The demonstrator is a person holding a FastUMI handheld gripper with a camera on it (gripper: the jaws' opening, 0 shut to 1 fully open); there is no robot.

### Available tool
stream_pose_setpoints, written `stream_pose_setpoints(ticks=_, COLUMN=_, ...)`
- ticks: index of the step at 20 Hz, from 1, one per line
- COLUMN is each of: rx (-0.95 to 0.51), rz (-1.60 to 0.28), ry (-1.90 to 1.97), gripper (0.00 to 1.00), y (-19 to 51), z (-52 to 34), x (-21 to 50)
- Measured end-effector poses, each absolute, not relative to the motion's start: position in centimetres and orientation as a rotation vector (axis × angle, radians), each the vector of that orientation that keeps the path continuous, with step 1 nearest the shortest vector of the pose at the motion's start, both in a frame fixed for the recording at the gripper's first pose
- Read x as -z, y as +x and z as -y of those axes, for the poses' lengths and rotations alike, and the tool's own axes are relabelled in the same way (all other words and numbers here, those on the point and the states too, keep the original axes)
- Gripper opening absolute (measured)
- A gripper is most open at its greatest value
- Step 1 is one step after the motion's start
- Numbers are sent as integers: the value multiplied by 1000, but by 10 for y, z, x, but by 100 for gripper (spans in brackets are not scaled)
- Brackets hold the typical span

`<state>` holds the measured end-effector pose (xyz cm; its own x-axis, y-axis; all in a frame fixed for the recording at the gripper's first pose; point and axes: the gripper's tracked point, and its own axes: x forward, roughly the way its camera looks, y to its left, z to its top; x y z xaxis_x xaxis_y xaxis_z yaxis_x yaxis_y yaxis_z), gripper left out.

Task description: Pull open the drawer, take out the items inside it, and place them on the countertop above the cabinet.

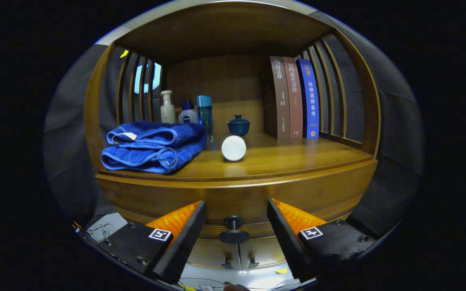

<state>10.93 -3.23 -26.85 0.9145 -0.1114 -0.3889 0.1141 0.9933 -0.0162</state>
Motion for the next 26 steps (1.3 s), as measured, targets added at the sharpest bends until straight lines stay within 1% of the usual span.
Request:
stream_pose_setpoints(ticks=3, rx=104, rz=-367, ry=14, gripper=100, y=104, z=28, x=241)
stream_pose_setpoints(ticks=8, rx=66, rz=-270, ry=-34, gripper=100, y=89, z=17, x=166)
stream_pose_setpoints(ticks=12, rx=56, rz=-191, ry=-21, gripper=99, y=69, z=10, x=105)
stream_pose_setpoints(ticks=19, rx=28, rz=-127, ry=-19, gripper=99, y=26, z=-1, x=27)
stream_pose_setpoints(ticks=23, rx=24, rz=-111, ry=1, gripper=99, y=4, z=-3, x=-3)
stream_pose_setpoints(ticks=26, rx=16, rz=-106, ry=15, gripper=99, y=-7, z=-3, x=-12)
